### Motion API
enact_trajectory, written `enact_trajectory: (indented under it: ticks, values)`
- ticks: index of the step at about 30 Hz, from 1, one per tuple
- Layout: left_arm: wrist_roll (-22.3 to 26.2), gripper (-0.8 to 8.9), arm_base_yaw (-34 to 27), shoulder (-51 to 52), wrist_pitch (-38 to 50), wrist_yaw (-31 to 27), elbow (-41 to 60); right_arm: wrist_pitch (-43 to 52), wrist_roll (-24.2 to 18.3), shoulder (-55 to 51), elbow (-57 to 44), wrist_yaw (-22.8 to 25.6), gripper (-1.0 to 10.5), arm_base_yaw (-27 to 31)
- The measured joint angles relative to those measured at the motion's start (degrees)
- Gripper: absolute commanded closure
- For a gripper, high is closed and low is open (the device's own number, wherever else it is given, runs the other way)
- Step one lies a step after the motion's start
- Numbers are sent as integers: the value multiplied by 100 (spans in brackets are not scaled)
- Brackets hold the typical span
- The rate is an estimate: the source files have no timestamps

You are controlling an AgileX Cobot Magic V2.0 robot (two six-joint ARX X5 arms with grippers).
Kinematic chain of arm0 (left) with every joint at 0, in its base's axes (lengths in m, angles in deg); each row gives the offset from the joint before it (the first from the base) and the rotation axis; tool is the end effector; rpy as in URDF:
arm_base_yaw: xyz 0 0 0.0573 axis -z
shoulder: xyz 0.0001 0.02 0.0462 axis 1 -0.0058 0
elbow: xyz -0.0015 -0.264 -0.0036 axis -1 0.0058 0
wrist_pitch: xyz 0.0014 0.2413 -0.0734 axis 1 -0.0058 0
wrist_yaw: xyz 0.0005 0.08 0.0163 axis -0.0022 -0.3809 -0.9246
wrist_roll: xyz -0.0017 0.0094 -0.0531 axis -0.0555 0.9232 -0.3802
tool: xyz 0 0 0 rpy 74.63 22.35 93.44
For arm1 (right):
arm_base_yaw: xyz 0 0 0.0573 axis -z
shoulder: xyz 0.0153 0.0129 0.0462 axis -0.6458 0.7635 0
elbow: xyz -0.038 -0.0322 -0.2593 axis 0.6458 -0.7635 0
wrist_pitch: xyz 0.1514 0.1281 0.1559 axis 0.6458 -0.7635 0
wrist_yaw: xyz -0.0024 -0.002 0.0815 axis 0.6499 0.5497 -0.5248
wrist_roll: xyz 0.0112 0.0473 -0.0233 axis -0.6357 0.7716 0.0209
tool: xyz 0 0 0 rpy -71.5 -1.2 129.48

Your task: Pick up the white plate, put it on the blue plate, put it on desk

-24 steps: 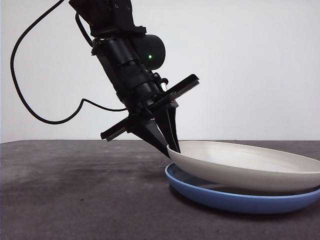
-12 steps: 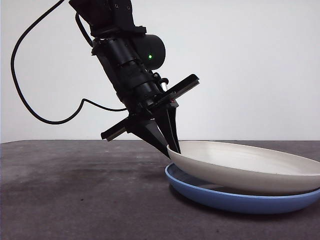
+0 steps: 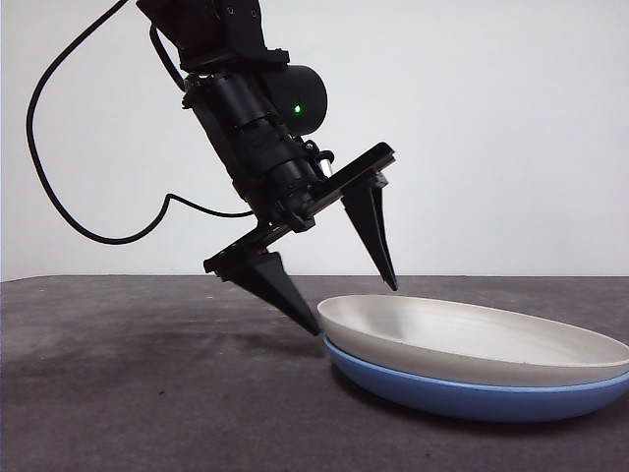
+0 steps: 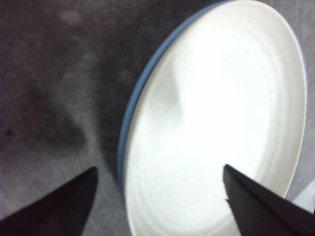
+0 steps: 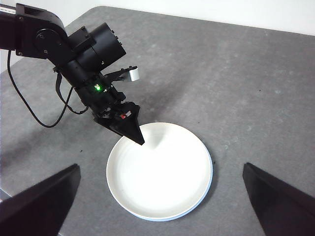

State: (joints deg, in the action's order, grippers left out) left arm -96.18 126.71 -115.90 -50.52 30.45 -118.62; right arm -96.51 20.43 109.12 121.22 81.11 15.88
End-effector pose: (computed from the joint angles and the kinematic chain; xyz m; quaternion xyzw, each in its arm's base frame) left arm 0.3180 -0.2565 0.1927 -0.0888 0.6476 -0.3108 0.6900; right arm 0.0341 0.0195 0.3871 0.0263 0.2396 0.2524 0.9371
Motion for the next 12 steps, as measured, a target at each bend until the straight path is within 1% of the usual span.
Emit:
enact_trajectory:
  ticks: [3,7,10,12]
  values:
    - [-2,334,-2,0,-31,7,-33,0,0,0,0,0,339,0]
    - [20,334,-2,0,-144,20,-249,0,2,0,0,0,339,0]
    - [144,330,-2,0,-404,20,-496,0,2,0,0,0,339,0]
    - [251,292,-2,0,-629,17,-697,0,2,0,0,0,339,0]
